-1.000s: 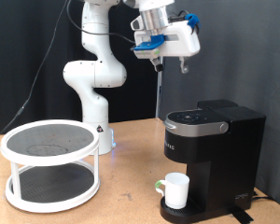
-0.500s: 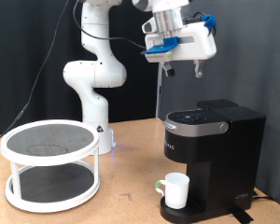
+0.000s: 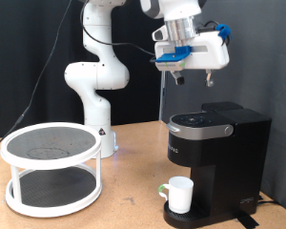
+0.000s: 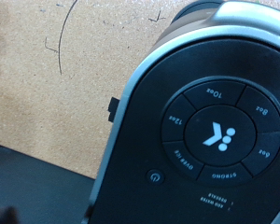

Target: Make a cup of coffee with the keurig machine

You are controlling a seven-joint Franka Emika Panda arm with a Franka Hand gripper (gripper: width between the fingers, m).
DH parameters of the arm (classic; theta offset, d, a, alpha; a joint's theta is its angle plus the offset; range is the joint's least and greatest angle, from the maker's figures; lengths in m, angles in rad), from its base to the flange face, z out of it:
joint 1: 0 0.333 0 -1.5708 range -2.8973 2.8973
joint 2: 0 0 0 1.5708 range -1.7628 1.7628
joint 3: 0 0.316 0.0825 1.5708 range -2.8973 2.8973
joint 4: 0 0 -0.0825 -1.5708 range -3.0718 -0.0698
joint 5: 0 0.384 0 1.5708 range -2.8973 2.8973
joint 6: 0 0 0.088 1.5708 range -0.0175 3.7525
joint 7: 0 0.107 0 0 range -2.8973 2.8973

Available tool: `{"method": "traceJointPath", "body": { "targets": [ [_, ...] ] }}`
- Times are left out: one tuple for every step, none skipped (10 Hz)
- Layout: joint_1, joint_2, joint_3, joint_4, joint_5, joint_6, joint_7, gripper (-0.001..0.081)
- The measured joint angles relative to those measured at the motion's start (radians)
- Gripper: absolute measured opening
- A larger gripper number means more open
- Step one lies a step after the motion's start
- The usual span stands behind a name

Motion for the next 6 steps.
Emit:
{"method": "traceJointPath", "body": {
  "targets": [
    [0.0, 0.0, 0.005, -0.019, -0.004, 0.018, -0.002, 0.0627],
    [0.001, 0.0, 0.009, -0.04, -0.006, 0.041, -0.007, 0.0443],
    [0.001, 0.0, 0.012, -0.06, -0.006, 0.062, -0.01, 0.0443],
    [0.002, 0.0, 0.014, -0.08, -0.006, 0.083, -0.012, 0.0259],
    [0.002, 0.0, 0.016, -0.1, -0.001, 0.099, -0.016, 0.0259],
    [0.002, 0.001, 0.017, -0.119, 0.006, 0.113, -0.024, 0.0124]
  ]
}}
